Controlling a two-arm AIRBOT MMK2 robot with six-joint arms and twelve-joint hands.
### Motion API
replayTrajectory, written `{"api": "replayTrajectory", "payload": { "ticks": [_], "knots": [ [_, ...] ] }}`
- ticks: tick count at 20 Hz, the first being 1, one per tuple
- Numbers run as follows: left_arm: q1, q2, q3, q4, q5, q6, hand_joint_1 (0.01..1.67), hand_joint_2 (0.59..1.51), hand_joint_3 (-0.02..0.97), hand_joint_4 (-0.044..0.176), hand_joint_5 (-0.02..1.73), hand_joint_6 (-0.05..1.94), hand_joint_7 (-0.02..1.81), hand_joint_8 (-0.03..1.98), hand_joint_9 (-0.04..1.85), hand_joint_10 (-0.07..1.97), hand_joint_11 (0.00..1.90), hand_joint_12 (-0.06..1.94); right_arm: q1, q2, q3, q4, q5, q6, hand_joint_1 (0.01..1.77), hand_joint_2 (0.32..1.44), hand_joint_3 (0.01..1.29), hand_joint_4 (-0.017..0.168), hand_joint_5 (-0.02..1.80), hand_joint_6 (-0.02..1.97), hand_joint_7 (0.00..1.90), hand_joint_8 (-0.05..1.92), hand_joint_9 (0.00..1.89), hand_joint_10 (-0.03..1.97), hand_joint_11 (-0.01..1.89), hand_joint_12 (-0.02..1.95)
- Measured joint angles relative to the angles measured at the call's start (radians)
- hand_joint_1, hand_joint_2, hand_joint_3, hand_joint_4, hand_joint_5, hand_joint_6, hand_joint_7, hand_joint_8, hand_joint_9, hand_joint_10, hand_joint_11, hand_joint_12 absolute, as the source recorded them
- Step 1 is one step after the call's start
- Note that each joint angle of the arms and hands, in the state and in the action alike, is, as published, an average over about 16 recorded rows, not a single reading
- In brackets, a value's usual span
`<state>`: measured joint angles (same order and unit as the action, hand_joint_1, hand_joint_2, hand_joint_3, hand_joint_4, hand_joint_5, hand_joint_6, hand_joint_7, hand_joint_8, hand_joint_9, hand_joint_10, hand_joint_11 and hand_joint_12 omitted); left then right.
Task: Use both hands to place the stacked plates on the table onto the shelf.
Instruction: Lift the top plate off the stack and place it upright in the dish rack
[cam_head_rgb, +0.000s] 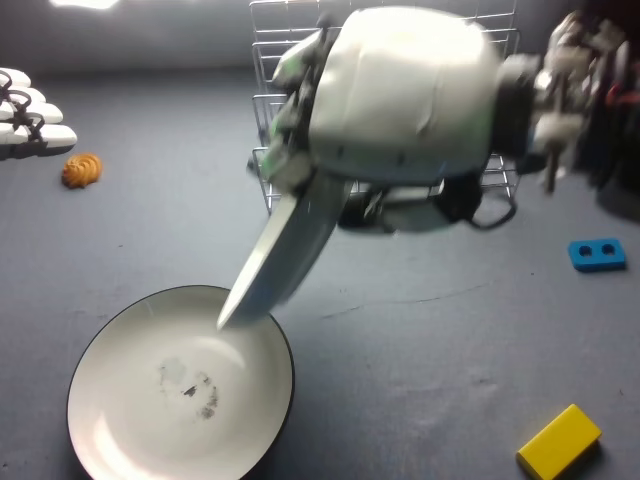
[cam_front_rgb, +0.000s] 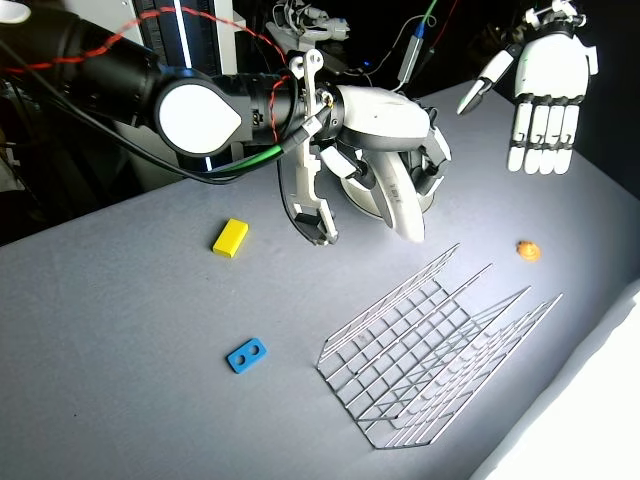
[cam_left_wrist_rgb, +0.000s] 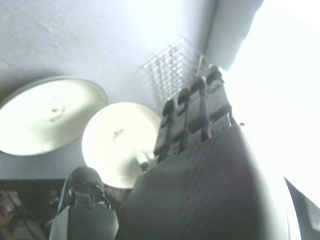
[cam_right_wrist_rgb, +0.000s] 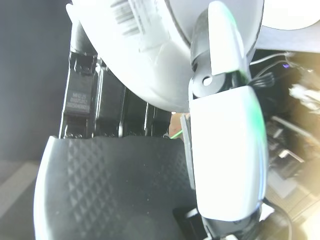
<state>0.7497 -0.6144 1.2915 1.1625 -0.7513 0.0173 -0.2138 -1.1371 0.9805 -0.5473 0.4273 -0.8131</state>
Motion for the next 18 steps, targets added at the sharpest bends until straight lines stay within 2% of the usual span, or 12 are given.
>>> {"api": "replayTrajectory", "payload": {
  "ticks": [5, 10, 18],
  "knots": [
    [-0.011, 0.005, 0.018, 0.018, -0.019, 0.000, 0.02, 1.082, 0.000, 0.002, 0.02, 0.01, 0.02, 0.02, 0.02, 0.01, 0.01, 0.01, 0.070, 0.035, 0.027, 0.013, -0.003, 0.171, 1.17, 1.01, 0.01, 0.023, 0.89, 1.06, 0.93, 1.13, 1.15, 0.08, 0.65, 1.18],
    [-0.011, 0.006, 0.026, 0.041, -0.042, 0.002, 0.02, 1.089, 0.000, 0.002, 0.02, 0.01, 0.02, 0.02, 0.02, 0.01, 0.01, 0.01, 0.124, 0.048, 0.073, 0.029, -0.027, 0.376, 1.18, 1.01, 0.01, 0.015, 0.89, 1.06, 0.93, 1.14, 1.16, 0.09, 0.66, 1.17],
    [-0.010, 0.005, 0.016, 0.106, -0.091, 0.033, 0.02, 1.103, 0.000, 0.002, 0.02, 0.01, 0.02, 0.02, 0.02, 0.01, 0.01, 0.01, 0.165, 0.039, 0.152, 0.093, -0.085, 0.586, 1.19, 1.01, 0.01, 0.000, 0.89, 1.01, 0.95, 1.14, 1.17, 0.10, 0.68, 1.14]
  ]
}}
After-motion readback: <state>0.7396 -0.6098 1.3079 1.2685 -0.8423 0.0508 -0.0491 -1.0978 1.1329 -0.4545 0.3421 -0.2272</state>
